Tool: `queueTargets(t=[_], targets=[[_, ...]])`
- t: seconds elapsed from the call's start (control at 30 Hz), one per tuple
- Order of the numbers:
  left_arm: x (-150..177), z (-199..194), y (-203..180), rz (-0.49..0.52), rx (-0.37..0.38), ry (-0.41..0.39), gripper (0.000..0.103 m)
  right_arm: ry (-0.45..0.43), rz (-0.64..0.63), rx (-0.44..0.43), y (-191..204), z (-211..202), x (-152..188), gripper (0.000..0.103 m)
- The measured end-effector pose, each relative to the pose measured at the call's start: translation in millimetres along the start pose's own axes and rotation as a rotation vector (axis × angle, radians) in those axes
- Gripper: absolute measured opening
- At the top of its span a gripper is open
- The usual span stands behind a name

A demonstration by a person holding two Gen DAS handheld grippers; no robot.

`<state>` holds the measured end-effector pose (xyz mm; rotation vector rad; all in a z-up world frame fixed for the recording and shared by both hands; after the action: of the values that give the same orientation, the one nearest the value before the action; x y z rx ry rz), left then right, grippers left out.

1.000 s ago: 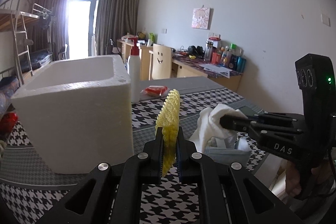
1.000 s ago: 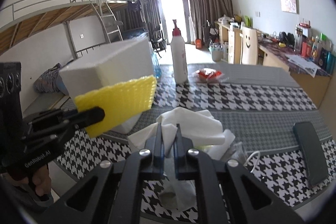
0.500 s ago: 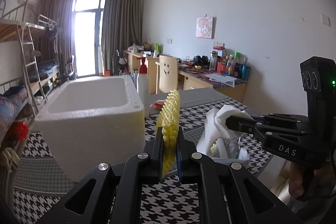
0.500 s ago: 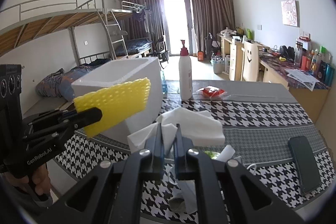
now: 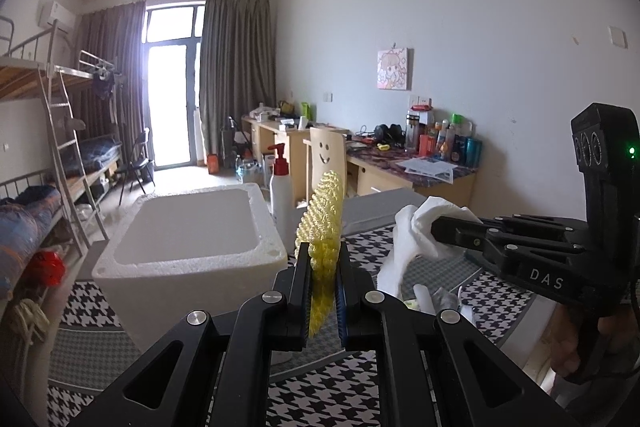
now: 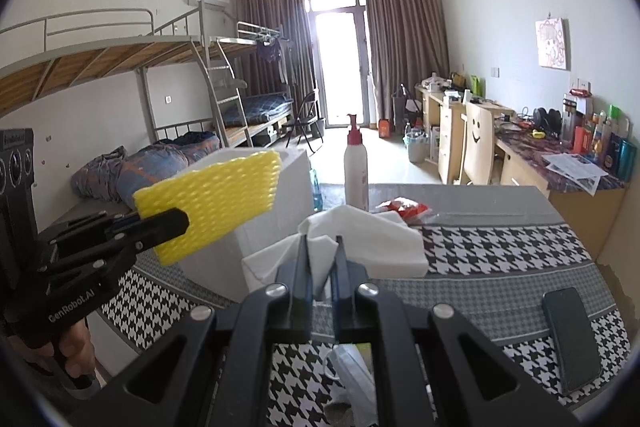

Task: Organize soft objects
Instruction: 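Carry the white tissue and yellow sponge up toward the white foam box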

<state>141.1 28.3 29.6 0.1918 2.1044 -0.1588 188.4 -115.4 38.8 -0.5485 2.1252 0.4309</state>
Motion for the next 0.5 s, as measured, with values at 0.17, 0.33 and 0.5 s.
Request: queueTargets(t=[0.17, 0.33, 0.5], targets=[[-8, -3, 4, 0.007, -0.024, -0.026, 0.011, -0.021, 0.0, 0.004, 1, -3, -6, 0.01], [-16, -3, 8, 0.007, -0.048, -0.042, 0.011, -0.04, -0.015, 0.025, 5, -5, -14, 0.01], [-19, -2, 13, 0.007, -0.097, -0.049, 0.011, -0.047, -0.029, 0.028, 9, -1, -21, 0.01]])
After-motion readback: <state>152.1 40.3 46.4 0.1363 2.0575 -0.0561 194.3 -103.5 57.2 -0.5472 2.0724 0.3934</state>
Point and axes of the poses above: each gripper's, at about its wrist camera, not at the fingertips, and z roughly the way its jaws point, y to its left, x to its underside, the point moved 1 cm from there along z, roughly the way its jaws point, and after that the axes turned 11 degrees about y, right-handed, at the moved point
